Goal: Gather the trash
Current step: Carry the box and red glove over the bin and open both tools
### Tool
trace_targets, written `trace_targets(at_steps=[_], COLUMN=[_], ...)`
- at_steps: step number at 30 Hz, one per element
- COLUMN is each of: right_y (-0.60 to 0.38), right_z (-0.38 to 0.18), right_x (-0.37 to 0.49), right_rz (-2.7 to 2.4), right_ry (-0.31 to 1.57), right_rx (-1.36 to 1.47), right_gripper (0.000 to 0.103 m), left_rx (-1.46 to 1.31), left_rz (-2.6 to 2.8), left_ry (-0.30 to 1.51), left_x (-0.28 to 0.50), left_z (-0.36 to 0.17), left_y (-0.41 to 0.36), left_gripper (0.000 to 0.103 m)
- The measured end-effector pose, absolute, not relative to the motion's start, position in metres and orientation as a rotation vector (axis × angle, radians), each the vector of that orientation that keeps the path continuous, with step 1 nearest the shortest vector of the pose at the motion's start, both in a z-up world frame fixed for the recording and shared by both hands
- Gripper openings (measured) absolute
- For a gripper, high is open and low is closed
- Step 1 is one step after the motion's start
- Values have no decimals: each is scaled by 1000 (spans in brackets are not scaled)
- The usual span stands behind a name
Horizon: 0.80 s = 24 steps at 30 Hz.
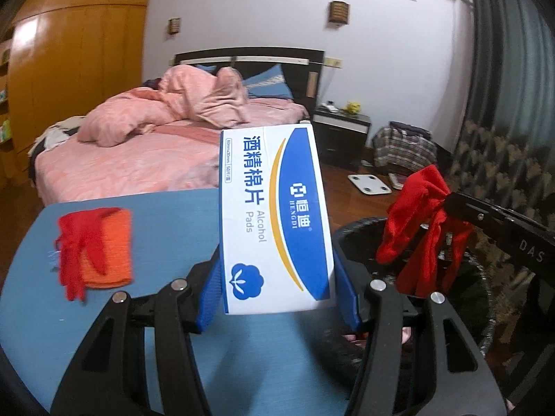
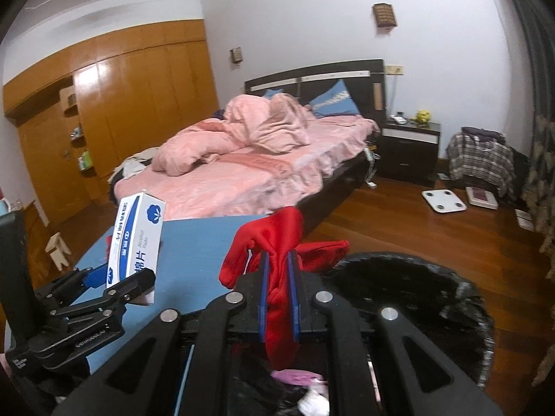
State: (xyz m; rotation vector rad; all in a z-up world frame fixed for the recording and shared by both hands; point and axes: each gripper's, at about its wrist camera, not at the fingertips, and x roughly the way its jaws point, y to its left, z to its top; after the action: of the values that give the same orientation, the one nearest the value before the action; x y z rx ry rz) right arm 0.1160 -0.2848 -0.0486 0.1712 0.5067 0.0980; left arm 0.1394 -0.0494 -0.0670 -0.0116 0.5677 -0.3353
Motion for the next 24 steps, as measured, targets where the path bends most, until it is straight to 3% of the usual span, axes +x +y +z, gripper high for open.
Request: trace_targets(at_steps=[20,24], right_y=[-363,-370], right_z=[-65,-71], right_x=[89,87], right_rz=[-57,-85], right_ry=[532,550], right_rx=[212,218], right_gripper=[10,22], left_rx=[19,-3], left_rz=[-574,-591], left_ry=[603,633], left_x=[149,152], left_z=[-86,-96], left_y=[-146,-146], left_gripper=[56,67])
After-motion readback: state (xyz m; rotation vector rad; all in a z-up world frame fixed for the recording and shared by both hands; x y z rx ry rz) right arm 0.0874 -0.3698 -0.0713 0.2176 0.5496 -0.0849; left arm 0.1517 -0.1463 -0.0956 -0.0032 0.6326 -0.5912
